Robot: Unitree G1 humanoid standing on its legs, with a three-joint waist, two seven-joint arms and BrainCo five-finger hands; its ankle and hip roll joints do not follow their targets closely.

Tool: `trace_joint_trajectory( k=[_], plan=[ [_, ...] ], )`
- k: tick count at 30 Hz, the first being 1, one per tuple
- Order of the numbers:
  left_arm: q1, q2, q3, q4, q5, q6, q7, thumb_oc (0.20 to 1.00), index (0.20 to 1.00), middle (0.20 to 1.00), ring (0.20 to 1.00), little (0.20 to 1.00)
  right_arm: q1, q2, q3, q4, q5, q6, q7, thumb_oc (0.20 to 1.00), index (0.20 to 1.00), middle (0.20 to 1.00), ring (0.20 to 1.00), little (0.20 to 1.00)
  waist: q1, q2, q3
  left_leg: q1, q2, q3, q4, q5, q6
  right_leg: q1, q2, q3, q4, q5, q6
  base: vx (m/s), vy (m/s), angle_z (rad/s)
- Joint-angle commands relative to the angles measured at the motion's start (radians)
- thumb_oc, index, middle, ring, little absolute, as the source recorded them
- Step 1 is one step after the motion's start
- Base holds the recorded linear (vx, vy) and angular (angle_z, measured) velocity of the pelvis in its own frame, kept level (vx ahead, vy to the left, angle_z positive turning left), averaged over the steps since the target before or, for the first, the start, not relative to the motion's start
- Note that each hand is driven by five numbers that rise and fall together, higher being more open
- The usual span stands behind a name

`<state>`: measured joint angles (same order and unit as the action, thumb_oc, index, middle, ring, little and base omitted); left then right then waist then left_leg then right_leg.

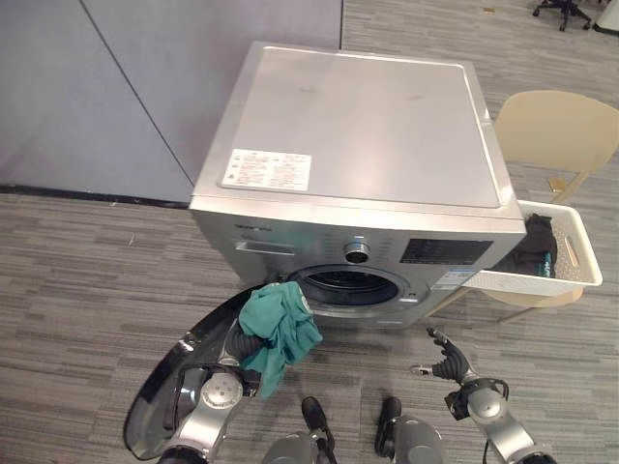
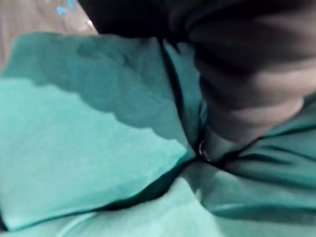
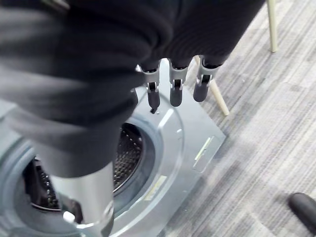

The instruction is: Grab the laundry basket,head to the washer,open it,put in the laundry and shut it.

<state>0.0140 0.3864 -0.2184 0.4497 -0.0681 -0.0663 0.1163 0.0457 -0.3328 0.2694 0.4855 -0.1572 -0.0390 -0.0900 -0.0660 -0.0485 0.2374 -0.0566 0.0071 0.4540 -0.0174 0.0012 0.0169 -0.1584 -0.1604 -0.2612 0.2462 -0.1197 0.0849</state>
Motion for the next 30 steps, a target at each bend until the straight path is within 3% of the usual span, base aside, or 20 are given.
trace_joint_trajectory(
  k=[1,3,5,9,11,14,17,19,23,27,28,29,30],
  plan=[
    [-0.056,-0.029,0.013,-0.026,-0.029,-0.057,0.051,0.2,0.2,0.2,0.2,0.2,-0.014,-0.053,-0.043,-0.028,0.002,-0.022,-0.053,1.0,1.0,1.0,1.0,1.0,0.004,0.004,0.013,-0.036,0.081,-0.153,0.192,-0.128,-0.048,0.004,0.041,0.037,-0.1,0.014,0.004,-0.05,-0.131,0.04],
    [-0.087,-0.038,0.012,-0.017,-0.042,-0.06,0.073,0.2,0.2,0.2,0.2,0.2,-0.027,-0.072,-0.046,-0.032,0.025,-0.024,-0.066,1.0,1.0,1.0,1.0,1.0,0.004,0.003,0.044,-0.098,0.108,-0.18,0.291,-0.135,-0.057,-0.002,0.051,0.046,-0.106,0.017,-0.011,-0.08,-0.119,-0.18],
    [-0.122,-0.045,0.001,-0.001,-0.054,-0.067,0.093,0.2,0.2,0.2,0.2,0.2,-0.051,-0.08,-0.043,-0.026,0.045,-0.027,-0.082,1.0,1.0,1.0,1.0,1.0,0.009,-0.004,0.067,-0.17,0.097,-0.24,0.34,-0.114,-0.061,-0.03,0.056,0.048,-0.11,0.03,-0.031,-0.16,-0.085,-0.43],
    [-0.164,-0.036,-0.007,-0.017,-0.057,-0.074,0.124,0.2,0.2,0.2,0.2,0.2,-0.068,-0.088,-0.042,-0.03,0.062,-0.038,-0.099,1.0,1.0,1.0,1.0,1.0,0.016,0.0,0.093,-0.24,0.061,-0.354,0.277,-0.081,-0.074,-0.075,0.082,0.087,-0.088,0.025,-0.022,-0.03,-0.003,-0.24],
    [-0.171,-0.033,-0.007,-0.015,-0.057,-0.077,0.128,0.2,0.2,0.2,0.2,0.2,-0.072,-0.089,-0.042,-0.031,0.064,-0.04,-0.105,1.0,1.0,1.0,1.0,1.0,0.016,0.0,0.102,-0.243,0.067,-0.359,0.262,-0.075,-0.076,-0.099,0.088,0.101,-0.065,0.018,-0.023,-0.03,0.057,-0.17],
    [-0.217,-0.005,-0.006,-0.033,-0.051,-0.081,0.164,0.2,0.2,0.2,0.2,0.2,-0.108,-0.088,-0.038,-0.046,0.081,-0.042,-0.119,1.0,1.0,1.0,1.0,1.0,0.017,-0.007,0.147,-0.354,0.057,-0.347,0.345,-0.085,-0.05,-0.252,0.084,0.146,0.098,-0.004,-0.032,-0.09,0.119,-0.43],
    [-0.276,0.001,0.001,-0.048,-0.047,-0.085,0.228,0.2,0.2,0.2,0.2,0.2,-0.119,-0.085,-0.046,-0.101,0.099,-0.049,-0.151,1.0,1.0,1.0,1.0,1.0,0.012,-0.011,0.187,-0.478,0.067,-0.332,0.509,-0.164,-0.021,-0.391,0.069,0.169,0.268,-0.068,-0.043,0.0,0.089,-0.23],
    [-0.277,0.001,0.001,-0.047,-0.047,-0.085,0.228,0.2,0.2,0.2,0.2,0.2,-0.119,-0.085,-0.046,-0.101,0.099,-0.049,-0.151,1.0,1.0,1.0,1.0,1.0,0.012,-0.01,0.183,-0.486,0.068,-0.332,0.515,-0.166,-0.021,-0.398,0.069,0.169,0.272,-0.07,-0.043,-0.04,0.02,0.0],
    [-0.442,0.039,0.002,-0.08,-0.024,-0.085,0.314,0.2,0.2,0.2,0.2,0.2,-0.166,-0.087,-0.064,-0.189,0.119,-0.069,-0.195,1.0,1.0,1.0,1.0,1.0,-0.013,-0.008,0.212,-0.732,0.102,-0.337,0.769,-0.24,-0.007,-0.634,0.055,0.171,0.496,-0.141,-0.072,-0.13,-0.006,0.05],
    [-0.581,0.091,-0.004,-0.064,-0.017,-0.078,0.366,0.2,0.2,0.2,0.2,0.2,-0.167,-0.079,-0.086,-0.247,0.158,-0.096,-0.205,1.0,1.0,1.0,1.0,1.0,-0.039,-0.001,0.218,-0.873,0.121,-0.347,0.907,-0.285,-0.002,-0.776,0.053,0.182,0.623,-0.184,-0.085,-0.08,-0.001,-0.02],
    [-0.701,0.151,-0.009,-0.014,-0.021,-0.074,0.405,0.2,0.2,0.2,0.2,0.2,-0.159,-0.07,-0.085,-0.277,0.206,-0.124,-0.194,1.0,1.0,1.0,1.0,1.0,-0.061,0.0,0.22,-0.949,0.133,-0.354,0.978,-0.305,0.004,-0.851,0.057,0.193,0.681,-0.201,-0.092,-0.03,0.001,-0.1],
    [-0.708,0.152,-0.012,-0.008,-0.023,-0.077,0.406,0.2,0.2,0.2,0.2,0.2,-0.16,-0.069,-0.087,-0.278,0.207,-0.123,-0.193,1.0,1.0,1.0,1.0,1.0,-0.06,0.001,0.217,-0.96,0.134,-0.355,0.986,-0.309,0.004,-0.861,0.057,0.193,0.688,-0.204,-0.093,-0.06,0.007,-0.12],
    [-0.846,0.232,-0.031,0.057,-0.033,-0.067,0.441,0.2,0.2,0.2,0.2,0.2,-0.141,-0.064,-0.083,-0.302,0.236,-0.147,-0.182,1.0,1.0,1.0,1.0,1.0,-0.082,0.008,0.216,-1.033,0.148,-0.37,1.051,-0.33,0.015,-0.936,0.061,0.204,0.75,-0.223,-0.098,-0.02,-0.001,-0.13]
  ],
)
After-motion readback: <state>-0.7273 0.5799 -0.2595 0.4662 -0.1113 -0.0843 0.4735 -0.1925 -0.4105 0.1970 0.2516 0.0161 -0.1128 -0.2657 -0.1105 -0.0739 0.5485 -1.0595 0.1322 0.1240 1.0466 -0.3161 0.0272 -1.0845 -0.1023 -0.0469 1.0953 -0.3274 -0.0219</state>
